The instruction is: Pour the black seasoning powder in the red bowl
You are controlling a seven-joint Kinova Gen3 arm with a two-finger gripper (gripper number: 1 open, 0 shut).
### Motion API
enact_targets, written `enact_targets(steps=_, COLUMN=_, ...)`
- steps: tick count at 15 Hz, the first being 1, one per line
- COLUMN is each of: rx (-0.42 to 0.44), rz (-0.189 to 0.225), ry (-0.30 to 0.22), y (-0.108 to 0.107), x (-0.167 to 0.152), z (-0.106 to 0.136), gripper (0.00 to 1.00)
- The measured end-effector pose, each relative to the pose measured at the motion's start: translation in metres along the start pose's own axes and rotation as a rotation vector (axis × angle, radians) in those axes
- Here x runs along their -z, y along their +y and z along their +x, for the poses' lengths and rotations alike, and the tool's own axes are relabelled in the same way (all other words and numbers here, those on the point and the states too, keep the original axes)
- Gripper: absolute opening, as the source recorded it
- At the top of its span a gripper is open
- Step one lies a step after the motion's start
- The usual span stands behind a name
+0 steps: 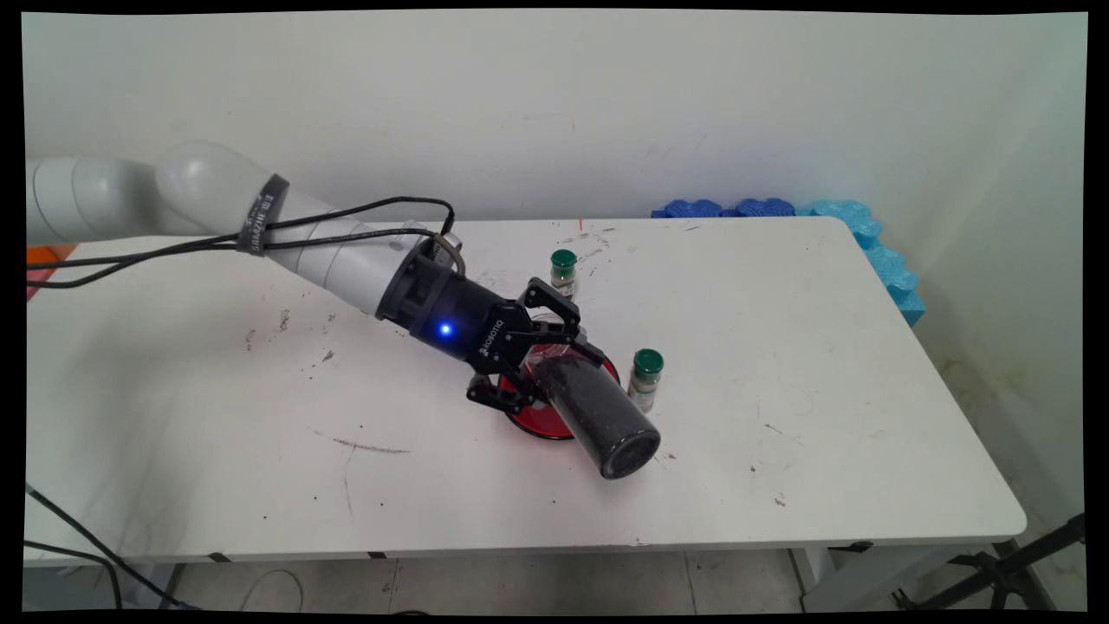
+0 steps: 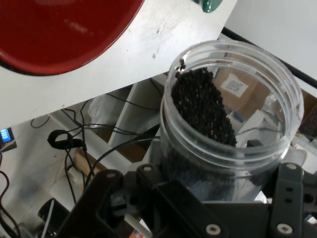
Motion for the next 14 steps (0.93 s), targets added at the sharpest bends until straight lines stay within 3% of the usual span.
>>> enact_targets(steps=14, rx=0.245, rz=-0.076, ry=0.032, y=-0.001, x=-0.0011, z=0.0028, gripper=0.0)
